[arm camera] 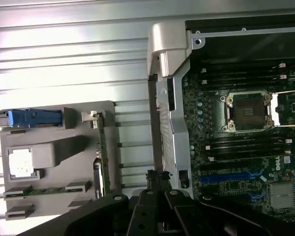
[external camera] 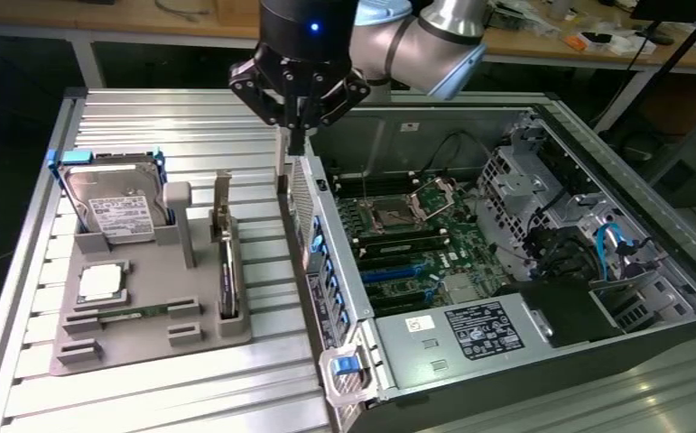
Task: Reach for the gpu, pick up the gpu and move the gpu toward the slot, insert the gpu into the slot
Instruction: 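Reach for the gpu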
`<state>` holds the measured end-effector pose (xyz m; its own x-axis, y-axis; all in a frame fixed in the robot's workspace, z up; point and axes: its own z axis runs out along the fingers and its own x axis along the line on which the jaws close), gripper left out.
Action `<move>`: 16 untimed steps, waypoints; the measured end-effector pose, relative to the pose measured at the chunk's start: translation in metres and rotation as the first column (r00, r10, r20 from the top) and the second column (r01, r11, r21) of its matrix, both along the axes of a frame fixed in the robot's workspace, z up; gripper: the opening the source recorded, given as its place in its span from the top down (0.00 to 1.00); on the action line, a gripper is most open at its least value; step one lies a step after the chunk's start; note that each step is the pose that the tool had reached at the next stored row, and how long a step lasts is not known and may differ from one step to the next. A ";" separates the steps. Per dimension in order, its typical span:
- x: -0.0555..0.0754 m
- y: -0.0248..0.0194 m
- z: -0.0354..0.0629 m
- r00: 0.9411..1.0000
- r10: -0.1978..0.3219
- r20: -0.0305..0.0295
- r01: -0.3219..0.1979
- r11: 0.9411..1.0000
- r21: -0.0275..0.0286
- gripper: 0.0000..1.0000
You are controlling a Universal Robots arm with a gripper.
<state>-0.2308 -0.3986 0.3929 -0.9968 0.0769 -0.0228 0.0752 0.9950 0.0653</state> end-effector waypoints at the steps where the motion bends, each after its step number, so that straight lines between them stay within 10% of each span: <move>1: -0.003 0.0000 0.0000 1.000 0.000 0.000 0.000 1.000 0.001 0.89; 16: -0.062 0.0000 -0.0004 1.000 0.000 0.000 0.000 1.000 0.023 0.89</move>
